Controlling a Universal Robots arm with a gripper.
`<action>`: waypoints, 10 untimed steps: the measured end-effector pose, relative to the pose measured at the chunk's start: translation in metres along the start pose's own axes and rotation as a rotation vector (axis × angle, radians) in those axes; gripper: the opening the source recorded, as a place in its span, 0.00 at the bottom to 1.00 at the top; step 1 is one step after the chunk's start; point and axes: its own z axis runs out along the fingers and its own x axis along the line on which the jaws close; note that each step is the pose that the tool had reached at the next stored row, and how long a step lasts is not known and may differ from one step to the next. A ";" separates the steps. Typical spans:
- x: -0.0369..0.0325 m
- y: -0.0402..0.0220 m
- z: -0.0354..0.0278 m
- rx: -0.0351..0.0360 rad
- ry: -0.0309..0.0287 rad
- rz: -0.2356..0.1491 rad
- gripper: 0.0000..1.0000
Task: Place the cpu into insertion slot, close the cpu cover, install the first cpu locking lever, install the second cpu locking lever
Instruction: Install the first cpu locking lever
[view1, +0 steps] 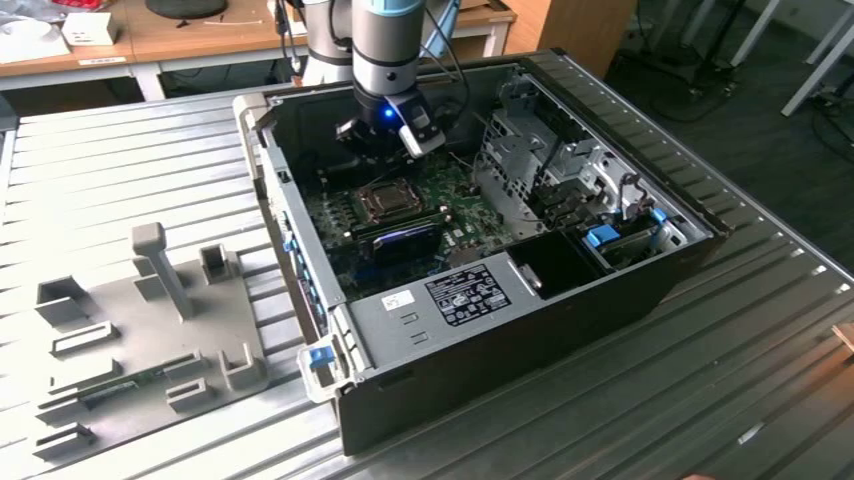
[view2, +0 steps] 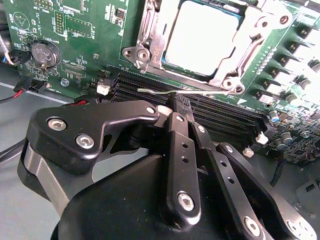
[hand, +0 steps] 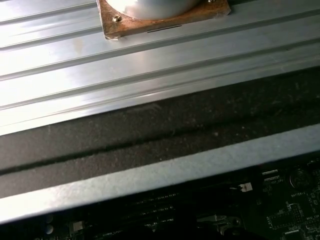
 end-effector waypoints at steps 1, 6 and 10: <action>0.0000 0.0000 0.0000 0.0001 0.0001 0.000 0.10; -0.0019 0.0004 0.0003 -0.0001 0.0001 0.000 0.10; -0.0034 0.0008 0.0004 -0.0002 -0.0001 0.000 0.10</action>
